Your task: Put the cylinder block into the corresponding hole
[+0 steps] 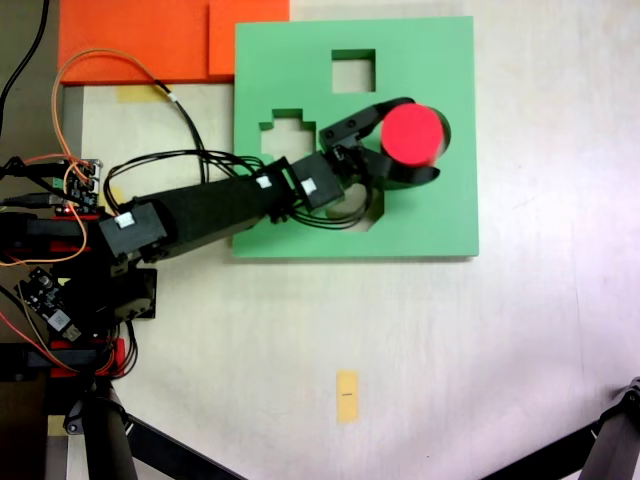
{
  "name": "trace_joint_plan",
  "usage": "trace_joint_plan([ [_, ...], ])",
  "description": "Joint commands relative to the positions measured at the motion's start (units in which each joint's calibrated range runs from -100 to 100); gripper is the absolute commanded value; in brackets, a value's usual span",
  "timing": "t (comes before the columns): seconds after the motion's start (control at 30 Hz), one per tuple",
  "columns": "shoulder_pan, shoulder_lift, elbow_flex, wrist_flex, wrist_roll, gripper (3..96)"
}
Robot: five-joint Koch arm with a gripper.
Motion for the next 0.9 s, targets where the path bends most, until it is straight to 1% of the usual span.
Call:
trace_joint_plan([
  [0.03,0.3,1.9,6.4,2.5,0.2,38.4],
  [0.33,1.2,15.1,14.2,2.5,0.1,38.5],
  [0.9,1.7,25.6,19.0,2.6,0.1,38.5],
])
